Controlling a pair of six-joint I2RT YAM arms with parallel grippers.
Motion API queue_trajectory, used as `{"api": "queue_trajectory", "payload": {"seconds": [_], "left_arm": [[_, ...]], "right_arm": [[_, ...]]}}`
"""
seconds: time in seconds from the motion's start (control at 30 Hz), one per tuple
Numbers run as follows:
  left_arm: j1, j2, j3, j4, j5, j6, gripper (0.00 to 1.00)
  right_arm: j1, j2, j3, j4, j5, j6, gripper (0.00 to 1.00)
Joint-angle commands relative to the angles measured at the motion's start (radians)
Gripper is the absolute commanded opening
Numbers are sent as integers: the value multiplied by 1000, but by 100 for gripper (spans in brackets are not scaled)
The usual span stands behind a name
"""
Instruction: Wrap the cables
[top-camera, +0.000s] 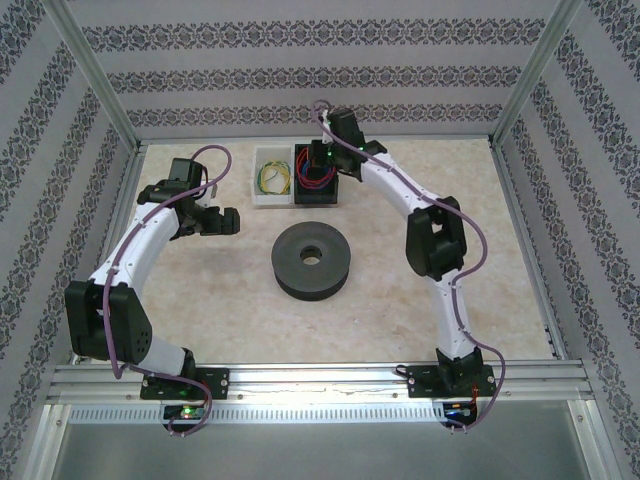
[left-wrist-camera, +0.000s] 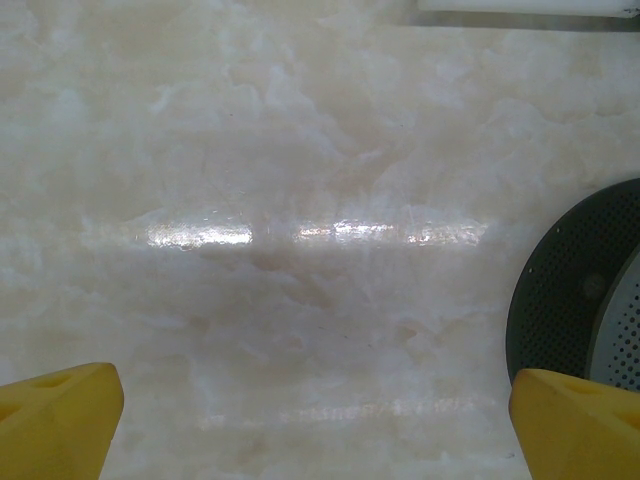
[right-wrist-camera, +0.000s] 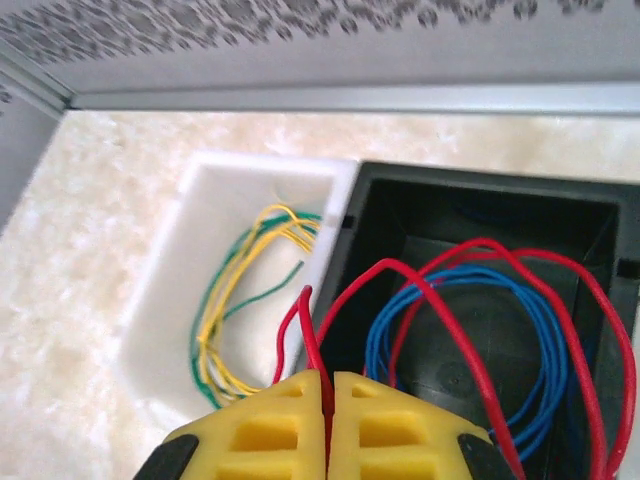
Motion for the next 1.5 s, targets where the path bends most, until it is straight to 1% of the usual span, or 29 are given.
{"api": "queue_trajectory", "payload": {"seconds": [0.0, 0.27, 0.4, 0.57, 0.63, 0.73, 0.9, 0.97, 1.1, 1.2, 1.3, 1.47], "left_arm": [[-14, -34, -15, -7, 2, 16, 99], [-15, -40, -19, 1, 9, 14, 99], [-14, -49, -14, 11, 15, 11, 99], [-15, -58, -2, 88, 80, 1, 99], [-15, -55, 9, 141, 133, -14, 99], [-15, -33, 36, 202, 213, -33, 99], [-21, 25, 99, 278, 301, -53, 99], [-32, 57, 138, 281, 326, -57, 99], [-75, 122, 226, 245, 316, -55, 99], [-117, 150, 259, 249, 320, -57, 99], [-151, 169, 274, 284, 359, -72, 99], [-184, 186, 274, 377, 468, -115, 99]], "right_arm": [[11, -93, -42, 20, -26, -27, 0], [8, -167, -100, 52, -70, -15, 0], [1, -203, -139, 96, -131, 17, 0], [-19, -277, -201, 185, -308, 72, 0], [-33, -323, -256, 256, -397, 103, 0], [-55, -399, -353, 354, -497, 150, 0], [-89, -525, -500, 480, -594, 223, 0], [-98, -588, -558, 521, -611, 232, 0], [-104, -710, -659, 600, -690, 212, 0], [-105, -785, -715, 644, -750, 186, 0], [-107, -842, -754, 673, -791, 171, 0], [-123, -886, -783, 694, -820, 170, 0]]}}
